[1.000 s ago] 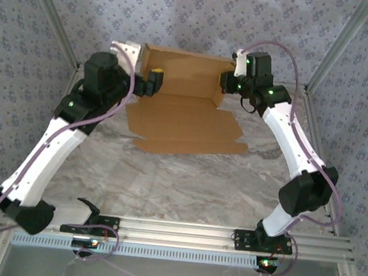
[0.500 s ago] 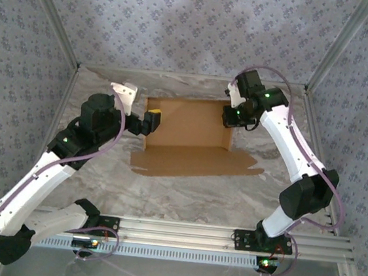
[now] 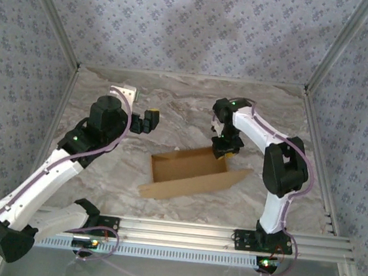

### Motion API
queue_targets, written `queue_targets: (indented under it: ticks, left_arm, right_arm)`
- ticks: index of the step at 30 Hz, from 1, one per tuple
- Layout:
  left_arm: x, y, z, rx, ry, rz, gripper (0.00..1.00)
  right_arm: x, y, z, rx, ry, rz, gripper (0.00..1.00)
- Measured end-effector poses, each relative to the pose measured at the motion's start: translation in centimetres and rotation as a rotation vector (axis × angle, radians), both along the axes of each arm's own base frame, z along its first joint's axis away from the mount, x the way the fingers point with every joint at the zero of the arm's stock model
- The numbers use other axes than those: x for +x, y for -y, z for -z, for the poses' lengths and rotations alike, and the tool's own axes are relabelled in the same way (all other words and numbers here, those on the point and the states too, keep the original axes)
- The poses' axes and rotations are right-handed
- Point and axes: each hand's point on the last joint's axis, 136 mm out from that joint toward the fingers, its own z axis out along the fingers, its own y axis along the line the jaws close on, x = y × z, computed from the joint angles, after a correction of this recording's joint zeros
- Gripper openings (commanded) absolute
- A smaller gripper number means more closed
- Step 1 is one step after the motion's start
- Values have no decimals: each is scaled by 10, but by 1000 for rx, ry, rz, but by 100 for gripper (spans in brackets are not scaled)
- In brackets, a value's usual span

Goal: Fold the paper box

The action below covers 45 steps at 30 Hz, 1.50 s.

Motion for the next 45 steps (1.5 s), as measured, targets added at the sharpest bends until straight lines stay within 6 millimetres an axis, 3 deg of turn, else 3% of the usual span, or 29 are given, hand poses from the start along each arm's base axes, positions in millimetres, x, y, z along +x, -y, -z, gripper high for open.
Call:
queue_targets:
  ticks: [4, 6, 9, 12, 14, 17, 19, 23, 27, 31, 36, 39, 41, 45]
  left_arm:
    - [15, -3, 15, -28, -58, -36, 100]
    - [25, -6, 26, -49, -101, -55, 100]
    - [44, -12, 51, -92, -198, -97, 100]
    - [69, -7, 77, -125, -306, -111, 99]
    - [88, 7, 97, -135, -380, -85, 95]
    - [108, 34, 129, -155, -500, -16, 90]
    - [116, 51, 152, -171, -578, 35, 88]
    - [110, 65, 194, -185, -719, 85, 89]
    - [104, 68, 198, -192, -755, 104, 89]
    - [105, 78, 200, -198, -772, 134, 90]
    - [91, 91, 221, -186, -838, 155, 92]
    - [79, 91, 235, -206, -892, 143, 92]
    - [70, 87, 248, -214, -931, 121, 93]
    - [57, 77, 265, -207, -991, 80, 94]
  right_arm:
    - [11, -2, -1, 18, 41, -5, 78]
    - [20, -1, -7, 23, 73, -1, 82]
    - [36, 6, -33, 17, 183, 28, 82]
    - [50, 21, -88, 16, 377, 113, 77]
    - [49, 34, -141, 55, 544, 204, 68]
    - [23, 58, -212, 144, 754, 335, 58]
    - [-6, 72, -245, 216, 845, 399, 53]
    - [-65, 86, -269, 353, 888, 456, 24]
    - [-99, 70, -252, 466, 767, 431, 4]
    - [-132, 36, -195, 511, 545, 346, 0]
    - [-166, 6, -116, 499, 396, 273, 0]
    - [-165, 0, -90, 486, 407, 293, 0]
    - [-156, 1, -82, 468, 449, 327, 0]
    - [-136, 0, -98, 506, 561, 339, 7]
